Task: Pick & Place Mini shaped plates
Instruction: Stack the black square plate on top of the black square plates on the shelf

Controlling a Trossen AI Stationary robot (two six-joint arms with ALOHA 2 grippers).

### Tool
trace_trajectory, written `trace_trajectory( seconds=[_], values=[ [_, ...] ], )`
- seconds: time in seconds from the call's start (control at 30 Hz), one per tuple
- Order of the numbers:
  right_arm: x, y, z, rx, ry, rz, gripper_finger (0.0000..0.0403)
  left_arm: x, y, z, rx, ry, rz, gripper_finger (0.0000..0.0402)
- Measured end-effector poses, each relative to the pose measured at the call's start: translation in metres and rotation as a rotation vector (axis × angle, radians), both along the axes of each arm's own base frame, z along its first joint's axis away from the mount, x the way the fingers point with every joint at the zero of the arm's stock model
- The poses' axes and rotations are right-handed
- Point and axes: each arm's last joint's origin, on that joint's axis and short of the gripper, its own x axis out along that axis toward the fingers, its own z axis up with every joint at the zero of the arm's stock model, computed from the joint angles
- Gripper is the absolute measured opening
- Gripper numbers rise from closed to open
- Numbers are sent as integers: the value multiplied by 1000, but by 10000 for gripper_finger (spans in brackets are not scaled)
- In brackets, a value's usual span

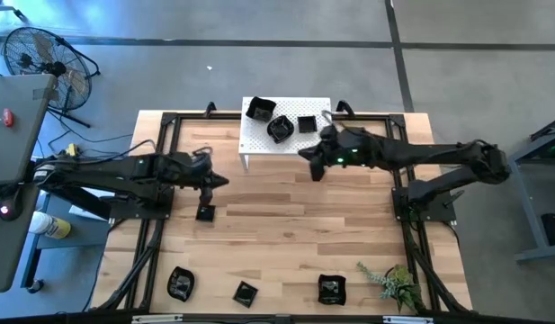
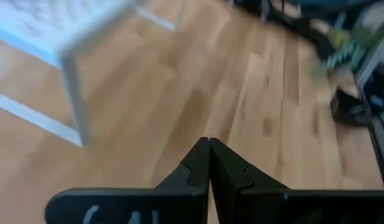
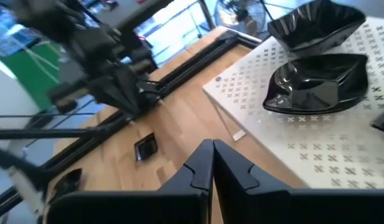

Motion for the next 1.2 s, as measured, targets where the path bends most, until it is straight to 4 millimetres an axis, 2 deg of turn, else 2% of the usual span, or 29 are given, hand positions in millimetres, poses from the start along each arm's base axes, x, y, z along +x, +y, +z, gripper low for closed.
trace_trajectory(
  seconds=[0.1, 0.23, 0.37, 0.53, 0.7, 0.97, 1.2],
  values=[
    [-19, 1, 0, -19, -21, 37, 3, 13, -7, -13, -18, 92, -58, 0],
    [-42, -1, -4, -37, -27, 85, 2, 29, -26, -30, -14, 187, -158, 0],
    [-62, -6, -4, -63, -56, 100, 3, 46, -54, -41, -64, 171, -249, 1],
    [-81, -11, -13, -82, -41, 114, 2, 68, -89, -43, -138, 151, -319, 15],
    [-92, -13, -23, -59, -2, 138, 4, 92, -126, -41, -144, 270, -378, 54],
    [-100, -13, -26, -67, 27, 180, 4, 133, -189, -38, -132, 414, -521, 131],
    [-103, -12, -25, -74, 26, 185, 3, 159, -227, -56, -168, 482, -610, 142]
  ],
)
